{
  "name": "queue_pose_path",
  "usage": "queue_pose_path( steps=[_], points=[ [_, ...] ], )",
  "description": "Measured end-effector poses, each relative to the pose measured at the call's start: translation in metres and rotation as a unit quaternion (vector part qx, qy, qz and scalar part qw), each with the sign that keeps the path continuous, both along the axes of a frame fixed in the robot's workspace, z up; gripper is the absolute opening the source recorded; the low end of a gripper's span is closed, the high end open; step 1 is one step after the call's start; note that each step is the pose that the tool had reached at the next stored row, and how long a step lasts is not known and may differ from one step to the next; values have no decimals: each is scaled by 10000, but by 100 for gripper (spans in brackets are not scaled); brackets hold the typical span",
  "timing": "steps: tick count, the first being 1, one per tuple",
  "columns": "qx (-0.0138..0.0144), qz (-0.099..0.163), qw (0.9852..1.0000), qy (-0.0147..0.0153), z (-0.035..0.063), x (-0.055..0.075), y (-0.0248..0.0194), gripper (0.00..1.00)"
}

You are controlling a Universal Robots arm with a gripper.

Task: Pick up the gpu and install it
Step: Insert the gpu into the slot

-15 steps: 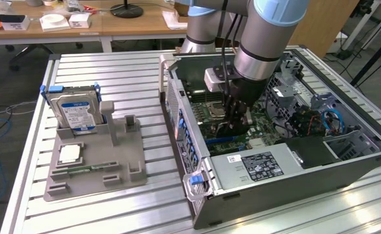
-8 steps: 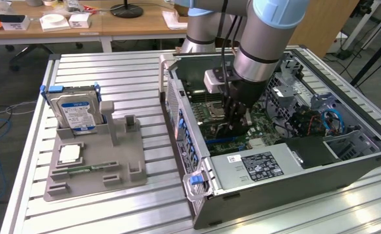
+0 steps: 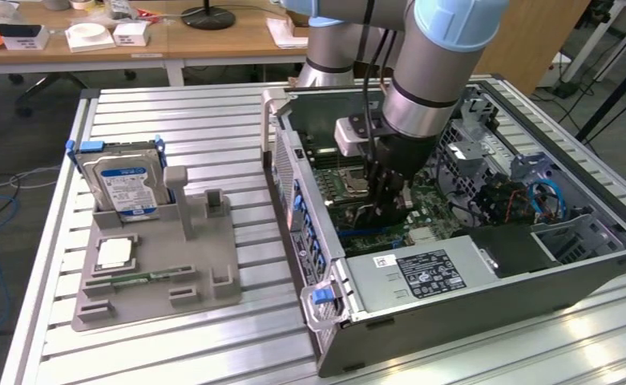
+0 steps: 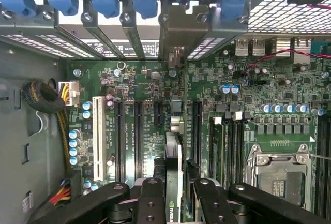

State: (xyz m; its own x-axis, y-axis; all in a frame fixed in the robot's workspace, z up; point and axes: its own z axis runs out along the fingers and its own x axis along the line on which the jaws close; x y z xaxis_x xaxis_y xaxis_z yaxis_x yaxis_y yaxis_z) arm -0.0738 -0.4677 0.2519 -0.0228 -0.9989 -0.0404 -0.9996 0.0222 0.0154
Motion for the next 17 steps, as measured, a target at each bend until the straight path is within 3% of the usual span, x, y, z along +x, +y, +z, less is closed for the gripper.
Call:
queue_pose_path(
  steps=[11, 13, 17],
  points=[
    [6, 0, 10000, -3, -23, -3, 1, 26],
    [17, 0, 10000, -12, -13, 0, 4, 26],
    [6, 0, 10000, -3, 17, -3, 1, 26]
  ],
)
